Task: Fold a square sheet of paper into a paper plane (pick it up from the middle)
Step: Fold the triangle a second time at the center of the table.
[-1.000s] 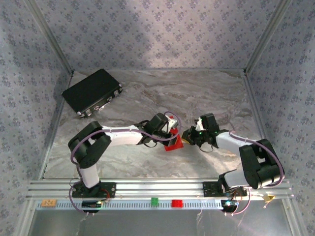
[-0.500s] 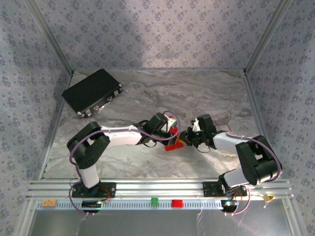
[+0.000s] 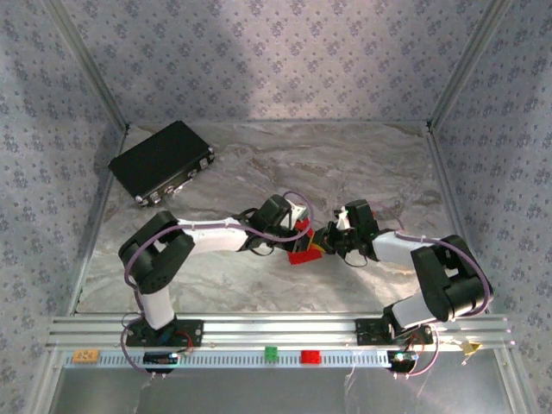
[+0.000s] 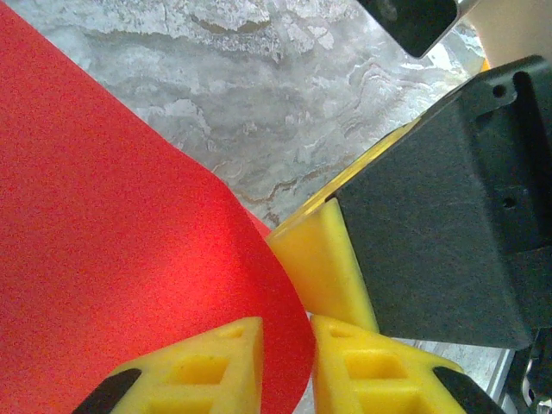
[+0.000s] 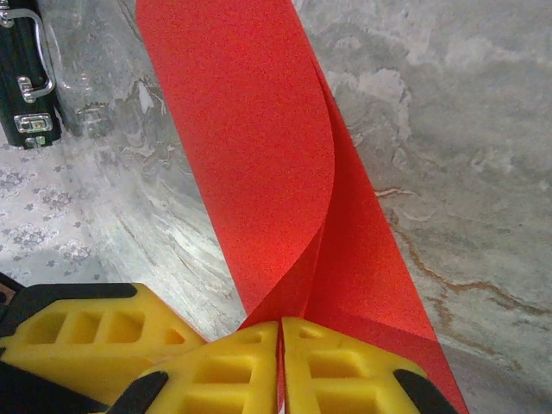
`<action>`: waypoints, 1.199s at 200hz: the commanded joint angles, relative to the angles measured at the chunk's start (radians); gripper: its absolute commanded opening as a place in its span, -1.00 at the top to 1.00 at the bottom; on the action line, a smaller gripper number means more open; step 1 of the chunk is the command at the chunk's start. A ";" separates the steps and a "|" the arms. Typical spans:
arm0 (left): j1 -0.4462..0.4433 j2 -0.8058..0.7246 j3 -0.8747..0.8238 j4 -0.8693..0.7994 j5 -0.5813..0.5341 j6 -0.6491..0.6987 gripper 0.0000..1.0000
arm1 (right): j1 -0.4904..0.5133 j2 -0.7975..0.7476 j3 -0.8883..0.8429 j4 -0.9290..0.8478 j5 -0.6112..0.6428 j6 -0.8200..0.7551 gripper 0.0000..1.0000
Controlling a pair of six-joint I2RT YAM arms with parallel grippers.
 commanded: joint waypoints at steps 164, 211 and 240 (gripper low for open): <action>0.023 0.019 -0.010 0.007 0.025 -0.005 0.96 | -0.006 0.014 0.001 -0.048 0.009 -0.011 0.79; 0.045 0.007 -0.028 0.003 0.057 0.012 1.00 | 0.008 0.037 0.041 -0.126 0.066 -0.052 0.79; 0.054 0.012 -0.022 -0.011 0.084 0.025 1.00 | 0.049 0.082 0.107 -0.307 0.153 -0.117 0.83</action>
